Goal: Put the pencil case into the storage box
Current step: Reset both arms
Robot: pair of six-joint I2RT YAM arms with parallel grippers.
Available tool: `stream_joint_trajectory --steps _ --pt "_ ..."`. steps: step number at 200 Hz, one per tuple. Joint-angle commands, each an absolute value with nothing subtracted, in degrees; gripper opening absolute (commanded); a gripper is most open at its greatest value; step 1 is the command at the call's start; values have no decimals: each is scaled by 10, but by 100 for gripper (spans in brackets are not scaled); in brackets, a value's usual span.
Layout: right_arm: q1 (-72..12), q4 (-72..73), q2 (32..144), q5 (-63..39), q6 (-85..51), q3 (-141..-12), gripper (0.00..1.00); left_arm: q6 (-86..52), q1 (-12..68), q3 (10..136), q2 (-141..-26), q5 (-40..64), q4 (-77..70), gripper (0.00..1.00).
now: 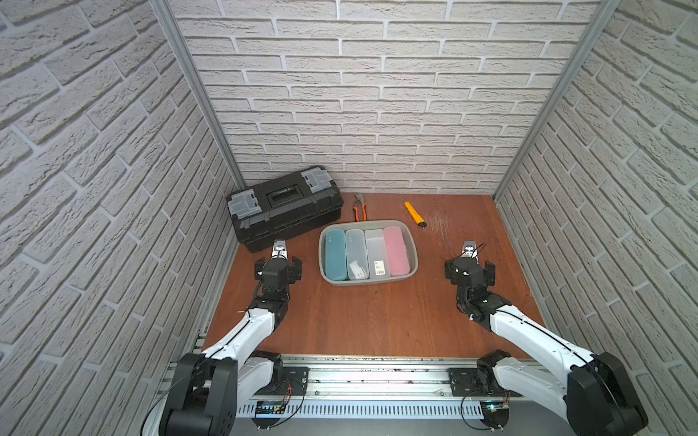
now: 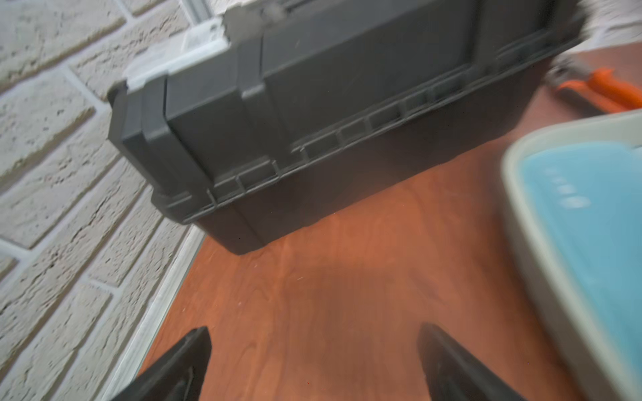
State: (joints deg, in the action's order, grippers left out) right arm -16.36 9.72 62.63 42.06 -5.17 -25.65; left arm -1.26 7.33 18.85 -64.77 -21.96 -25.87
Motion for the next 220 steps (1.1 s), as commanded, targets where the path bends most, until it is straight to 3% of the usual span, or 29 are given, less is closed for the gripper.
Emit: stream_joint_trajectory --steps 1,36,74,94,100,165,198,220 --pt "-135 233 674 393 -31 -244 99 22 51 171 -702 -185 -408 98" --pt "-112 371 770 359 -16 -230 99 42 32 189 -783 -123 -477 99" --pt "-101 400 797 323 14 -241 100 28 2 193 -841 -75 -520 98" --pt "-95 538 834 316 24 -188 100 23 -20 177 -891 -24 -598 98" --pt "-93 569 846 315 30 -183 100 25 -20 187 -888 -14 -561 99" --pt "-43 379 858 227 -11 -281 99 0 -48 227 -889 17 -495 99" --pt "-42 442 847 220 -11 -238 99 0 -48 227 -889 14 -495 98" --pt "-46 591 892 195 15 -188 99 0 -48 228 -889 16 -494 98"
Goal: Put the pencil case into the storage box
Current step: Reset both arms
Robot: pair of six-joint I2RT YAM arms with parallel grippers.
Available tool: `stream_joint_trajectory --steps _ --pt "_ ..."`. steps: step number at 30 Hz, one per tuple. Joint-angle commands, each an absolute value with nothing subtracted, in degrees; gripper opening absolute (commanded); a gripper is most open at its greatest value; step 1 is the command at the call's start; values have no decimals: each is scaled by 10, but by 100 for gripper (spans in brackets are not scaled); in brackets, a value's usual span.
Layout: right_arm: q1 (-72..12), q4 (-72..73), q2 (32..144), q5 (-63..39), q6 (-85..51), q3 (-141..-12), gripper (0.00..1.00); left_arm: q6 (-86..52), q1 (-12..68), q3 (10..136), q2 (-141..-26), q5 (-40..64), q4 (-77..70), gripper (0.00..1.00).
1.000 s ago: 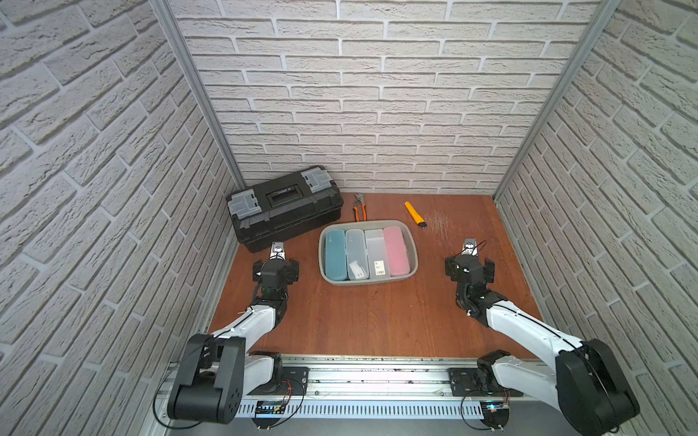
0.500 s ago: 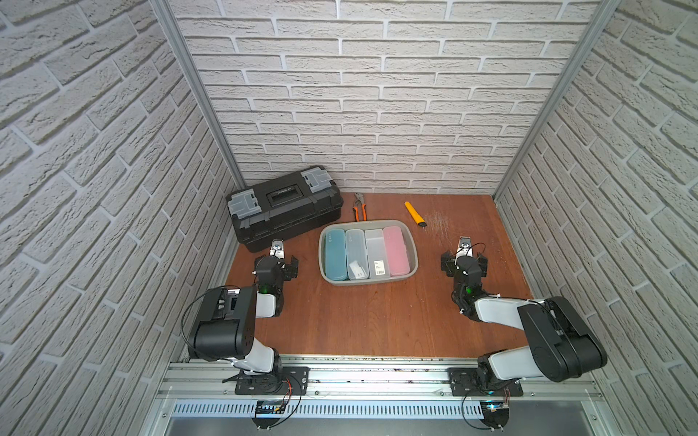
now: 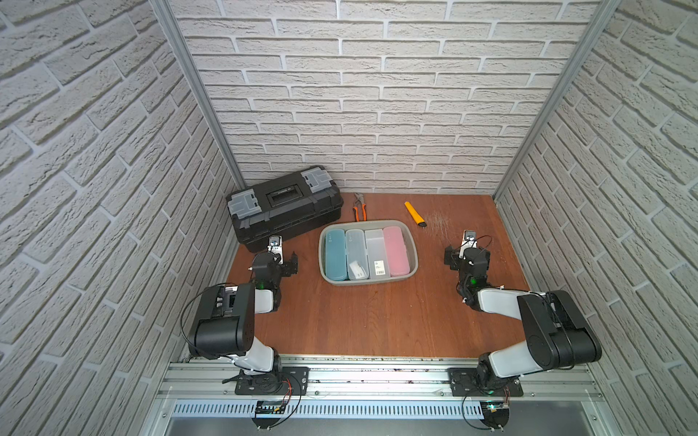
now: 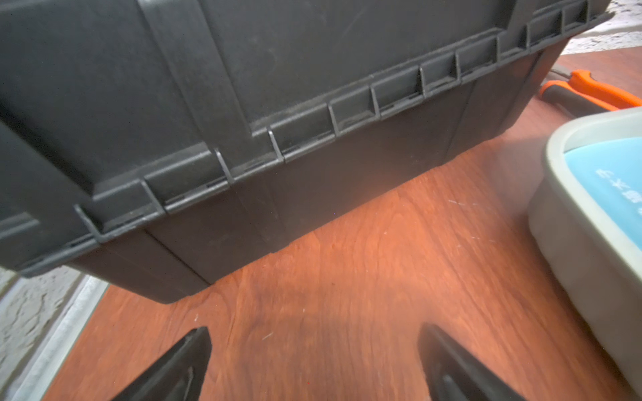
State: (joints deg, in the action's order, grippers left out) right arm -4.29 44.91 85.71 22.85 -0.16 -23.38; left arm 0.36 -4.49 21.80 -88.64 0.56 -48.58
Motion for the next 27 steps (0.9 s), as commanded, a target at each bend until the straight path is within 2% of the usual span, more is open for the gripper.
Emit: stream_joint_trajectory --steps 1,4,6,8,27 --pt "-46 595 894 194 16 -187 99 0 -48 228 -889 16 -494 98" --pt "-45 504 863 191 2 -209 99 0 -48 228 -889 17 -493 98" --pt "-43 545 881 195 8 -204 99 0 -49 228 -889 17 -493 98" --pt "-41 507 866 192 0 -211 99 0 -49 228 -889 17 -493 98" --pt "-37 507 869 184 0 -213 99 -2 -55 230 -889 28 -491 99"
